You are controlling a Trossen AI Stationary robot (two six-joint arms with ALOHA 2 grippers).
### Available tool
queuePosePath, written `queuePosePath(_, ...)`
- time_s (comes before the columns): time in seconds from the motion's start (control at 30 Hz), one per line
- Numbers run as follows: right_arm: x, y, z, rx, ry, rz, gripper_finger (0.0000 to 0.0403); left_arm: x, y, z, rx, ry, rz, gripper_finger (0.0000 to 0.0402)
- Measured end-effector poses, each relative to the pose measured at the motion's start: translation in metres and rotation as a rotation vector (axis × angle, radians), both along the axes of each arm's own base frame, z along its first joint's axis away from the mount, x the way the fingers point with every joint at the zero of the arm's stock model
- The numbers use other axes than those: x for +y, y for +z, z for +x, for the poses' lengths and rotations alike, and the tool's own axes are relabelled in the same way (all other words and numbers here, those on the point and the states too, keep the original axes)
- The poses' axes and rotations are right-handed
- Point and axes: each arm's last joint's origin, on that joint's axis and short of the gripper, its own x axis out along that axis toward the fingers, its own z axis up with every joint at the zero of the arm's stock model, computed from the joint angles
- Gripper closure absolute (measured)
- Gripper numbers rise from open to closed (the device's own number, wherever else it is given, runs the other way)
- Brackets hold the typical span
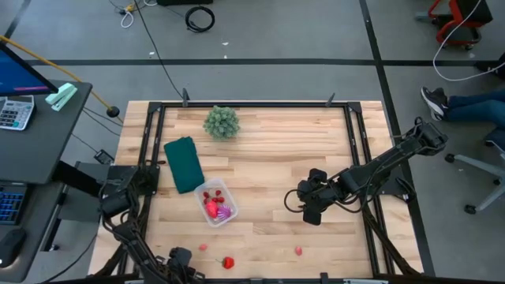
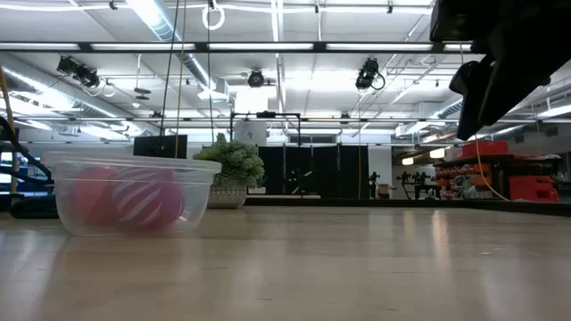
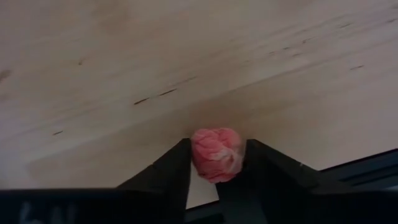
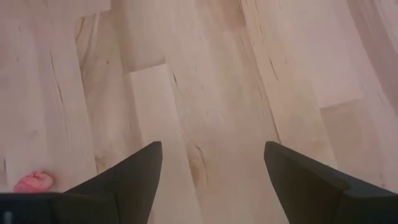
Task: Pick and placing Produce into tupperware
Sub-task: Put the bottom left pink peach into the transparent bin
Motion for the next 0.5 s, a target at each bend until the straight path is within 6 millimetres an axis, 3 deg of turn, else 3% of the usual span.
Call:
queuePosePath(0.2,0.0,0.0,0.0,-0.004,-0.001,0.0,0.0111,0.007,0.001,0.013,0.012,-0.019,-0.001,0.0283)
queuePosePath(0.33,0.0,0.0,0.0,-0.006,-0.001,0.001,0.0111,0.023,0.007,0.021,0.043,-0.056,0.063,0.0295)
queuePosePath(0.5,0.0,0.0,0.001,-0.007,-0.001,0.002,0.0111,0.046,0.038,0.032,-0.006,-0.14,0.117,0.0296)
